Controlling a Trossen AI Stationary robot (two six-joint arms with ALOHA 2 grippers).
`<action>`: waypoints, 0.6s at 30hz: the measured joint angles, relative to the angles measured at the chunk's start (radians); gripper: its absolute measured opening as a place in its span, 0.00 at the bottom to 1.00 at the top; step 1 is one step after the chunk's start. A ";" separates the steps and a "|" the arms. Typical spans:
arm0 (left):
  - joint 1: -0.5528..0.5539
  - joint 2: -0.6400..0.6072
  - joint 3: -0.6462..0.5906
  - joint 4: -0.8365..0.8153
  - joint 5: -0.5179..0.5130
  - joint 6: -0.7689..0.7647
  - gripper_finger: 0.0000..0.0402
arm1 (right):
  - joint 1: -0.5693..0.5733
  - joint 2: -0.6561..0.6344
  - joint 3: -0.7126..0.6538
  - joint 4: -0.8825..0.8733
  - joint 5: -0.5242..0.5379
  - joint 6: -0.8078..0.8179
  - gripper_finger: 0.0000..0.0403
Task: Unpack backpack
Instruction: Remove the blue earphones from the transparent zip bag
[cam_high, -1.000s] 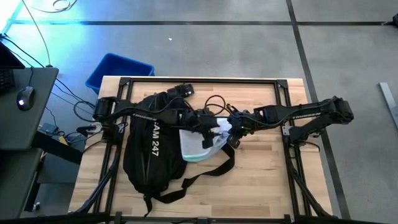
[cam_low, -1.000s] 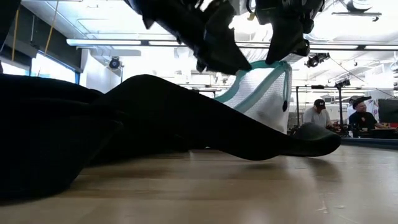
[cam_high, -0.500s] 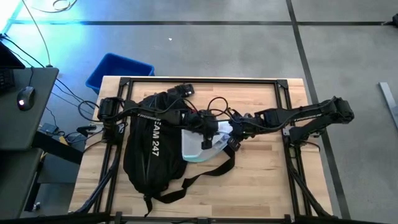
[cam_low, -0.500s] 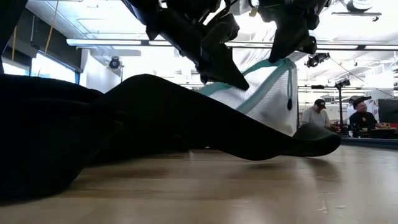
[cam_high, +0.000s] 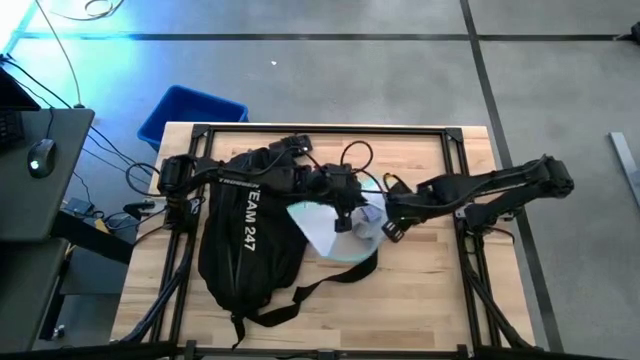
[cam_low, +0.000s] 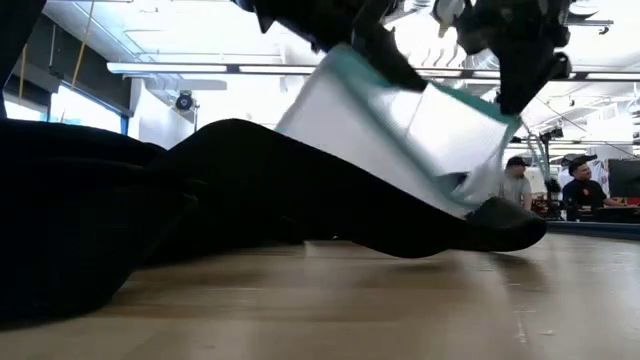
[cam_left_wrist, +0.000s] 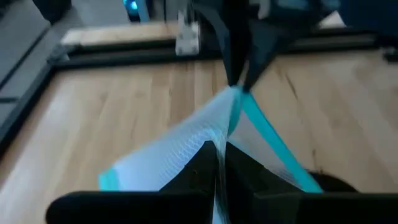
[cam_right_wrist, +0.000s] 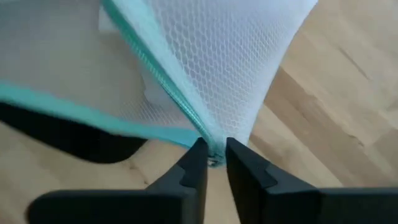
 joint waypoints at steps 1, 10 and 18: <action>0.005 0.000 0.000 0.009 0.000 -0.009 0.00 | 0.013 -0.020 -0.001 0.012 -0.005 0.008 0.19; 0.050 0.021 0.001 -0.009 0.007 -0.019 0.00 | 0.226 -0.063 -0.001 0.505 0.055 0.022 0.39; 0.068 0.033 0.000 -0.022 0.006 -0.046 0.00 | 0.235 0.117 -0.001 0.567 0.185 0.048 0.43</action>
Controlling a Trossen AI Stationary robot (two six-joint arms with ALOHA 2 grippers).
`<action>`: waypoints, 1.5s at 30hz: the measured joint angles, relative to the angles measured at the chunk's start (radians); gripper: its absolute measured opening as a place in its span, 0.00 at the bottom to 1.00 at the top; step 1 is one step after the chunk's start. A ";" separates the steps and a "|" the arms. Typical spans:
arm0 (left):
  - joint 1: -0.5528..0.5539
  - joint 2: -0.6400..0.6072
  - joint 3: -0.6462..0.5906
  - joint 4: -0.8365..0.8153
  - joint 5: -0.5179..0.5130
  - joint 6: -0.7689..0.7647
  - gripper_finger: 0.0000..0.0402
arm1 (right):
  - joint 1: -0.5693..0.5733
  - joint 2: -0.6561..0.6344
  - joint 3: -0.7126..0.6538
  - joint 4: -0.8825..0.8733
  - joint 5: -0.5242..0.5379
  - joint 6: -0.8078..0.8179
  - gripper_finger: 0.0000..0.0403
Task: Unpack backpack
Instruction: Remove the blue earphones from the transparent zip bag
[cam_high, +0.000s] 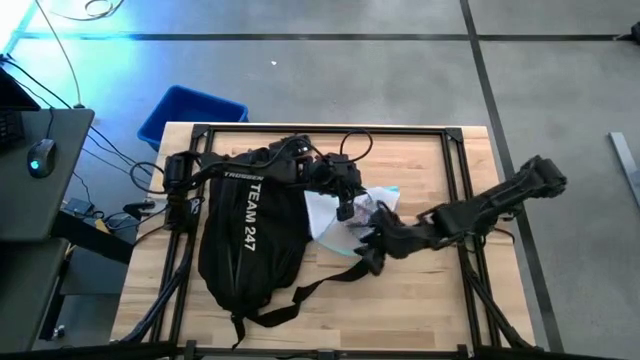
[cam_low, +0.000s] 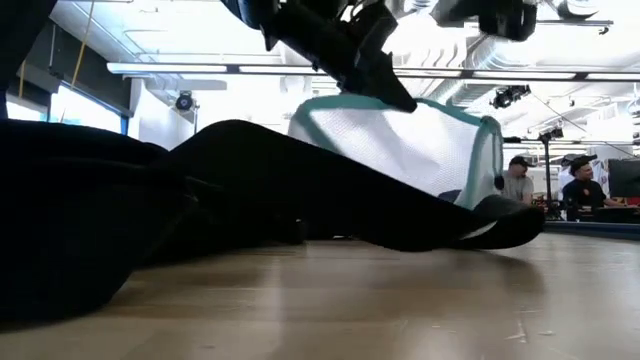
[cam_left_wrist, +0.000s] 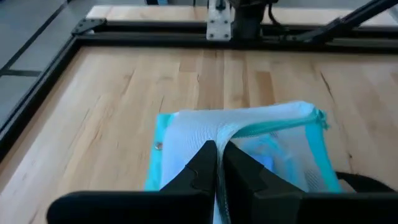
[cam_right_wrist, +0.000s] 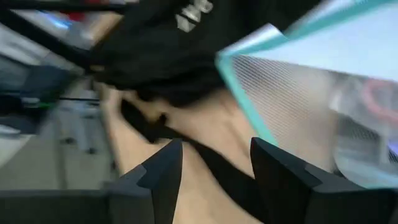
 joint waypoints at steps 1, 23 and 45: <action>0.000 0.000 0.000 0.000 0.003 -0.001 0.00 | -0.008 0.022 0.000 -0.045 0.028 0.005 0.43; -0.079 0.000 -0.001 -0.039 0.151 -0.063 0.00 | -0.030 -0.210 -0.369 -0.061 0.122 0.254 0.40; -0.050 0.005 -0.001 0.029 0.097 -0.132 0.00 | -0.188 -0.052 -0.443 0.016 0.030 0.620 0.38</action>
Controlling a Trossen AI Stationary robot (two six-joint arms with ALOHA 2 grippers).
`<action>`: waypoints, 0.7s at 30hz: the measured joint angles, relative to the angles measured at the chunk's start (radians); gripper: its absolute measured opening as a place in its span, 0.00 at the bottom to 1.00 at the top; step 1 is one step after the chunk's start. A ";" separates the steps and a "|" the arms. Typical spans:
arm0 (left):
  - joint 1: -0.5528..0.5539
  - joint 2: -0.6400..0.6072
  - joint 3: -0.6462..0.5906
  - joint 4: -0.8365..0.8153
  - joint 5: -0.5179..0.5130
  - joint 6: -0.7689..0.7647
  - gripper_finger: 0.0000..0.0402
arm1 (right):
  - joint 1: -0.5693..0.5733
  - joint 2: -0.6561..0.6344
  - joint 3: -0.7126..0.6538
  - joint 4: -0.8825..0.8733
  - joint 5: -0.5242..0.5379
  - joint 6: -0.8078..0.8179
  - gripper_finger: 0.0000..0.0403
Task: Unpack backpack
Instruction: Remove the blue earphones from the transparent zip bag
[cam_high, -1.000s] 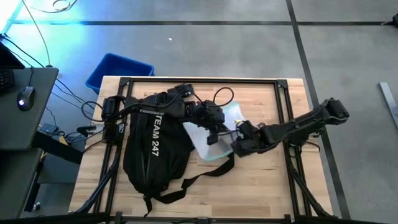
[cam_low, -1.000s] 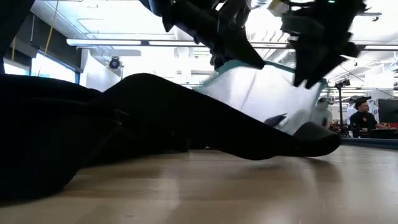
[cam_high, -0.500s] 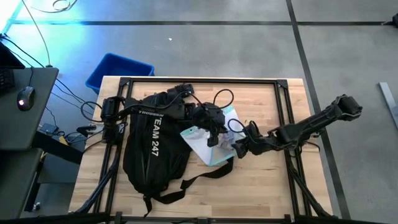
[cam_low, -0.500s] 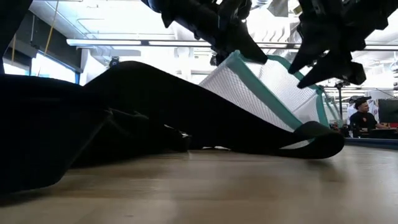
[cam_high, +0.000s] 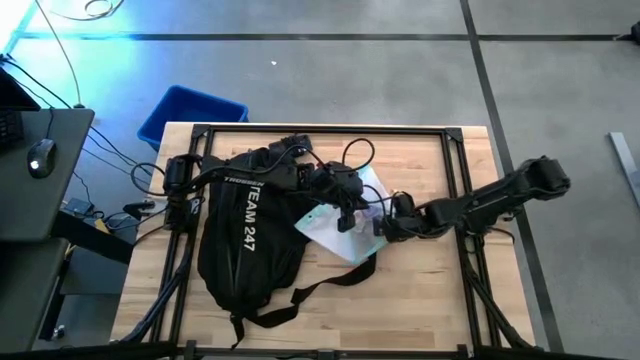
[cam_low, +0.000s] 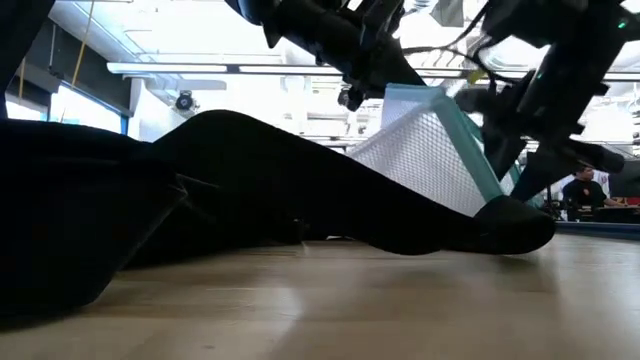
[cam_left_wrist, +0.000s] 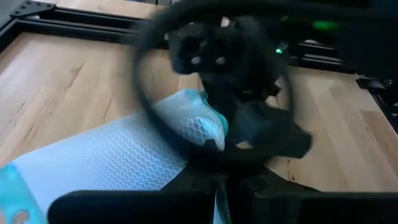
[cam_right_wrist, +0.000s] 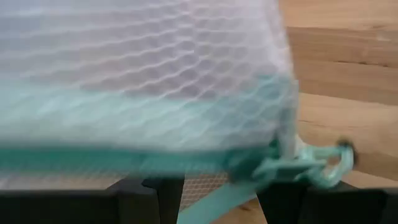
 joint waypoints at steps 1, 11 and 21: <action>0.000 0.000 0.000 -0.003 0.000 0.000 0.00 | -0.013 0.006 0.000 -0.002 -0.011 -0.004 0.38; 0.000 0.000 0.000 -0.023 0.005 -0.005 0.00 | -0.149 0.036 0.000 0.010 -0.036 -0.129 0.38; 0.001 0.000 0.000 -0.029 0.004 0.000 0.00 | -0.266 0.062 0.000 0.168 -0.038 -0.369 0.38</action>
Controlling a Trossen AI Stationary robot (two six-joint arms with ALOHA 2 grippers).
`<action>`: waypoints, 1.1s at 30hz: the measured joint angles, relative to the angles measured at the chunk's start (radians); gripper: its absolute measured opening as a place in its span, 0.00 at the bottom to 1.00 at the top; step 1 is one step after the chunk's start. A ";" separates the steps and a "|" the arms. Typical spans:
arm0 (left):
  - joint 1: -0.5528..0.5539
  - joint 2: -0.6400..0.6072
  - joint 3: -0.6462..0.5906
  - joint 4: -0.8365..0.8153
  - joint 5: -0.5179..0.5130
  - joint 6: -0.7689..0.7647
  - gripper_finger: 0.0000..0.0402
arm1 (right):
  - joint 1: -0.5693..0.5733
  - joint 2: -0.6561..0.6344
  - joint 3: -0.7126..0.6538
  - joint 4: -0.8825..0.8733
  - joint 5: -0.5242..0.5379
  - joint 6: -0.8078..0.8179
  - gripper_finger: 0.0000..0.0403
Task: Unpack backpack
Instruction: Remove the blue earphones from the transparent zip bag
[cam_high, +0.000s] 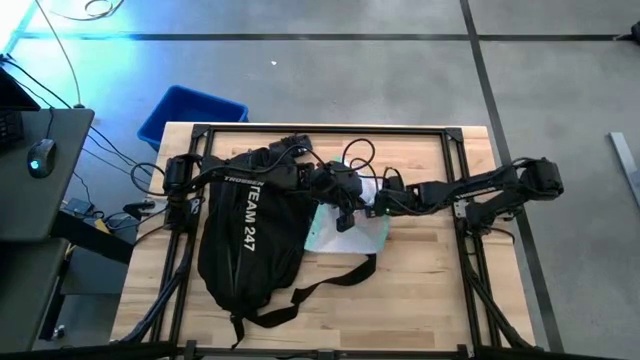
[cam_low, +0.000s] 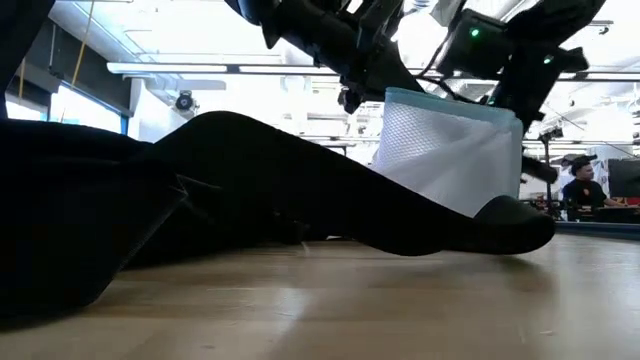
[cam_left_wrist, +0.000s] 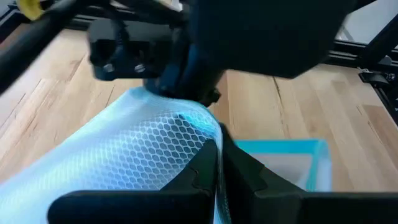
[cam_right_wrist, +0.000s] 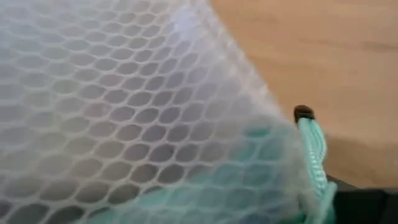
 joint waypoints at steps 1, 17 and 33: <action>0.000 0.000 0.000 -0.002 -0.003 0.000 0.00 | -0.009 0.014 0.000 0.017 -0.001 -0.005 0.38; 0.000 -0.002 0.003 -0.144 -0.106 -0.050 0.00 | -0.057 0.047 -0.002 0.182 -0.096 -0.176 0.01; 0.020 0.001 0.000 -0.183 -0.147 -0.050 0.00 | 0.145 -0.536 0.002 -0.605 -0.041 0.159 0.00</action>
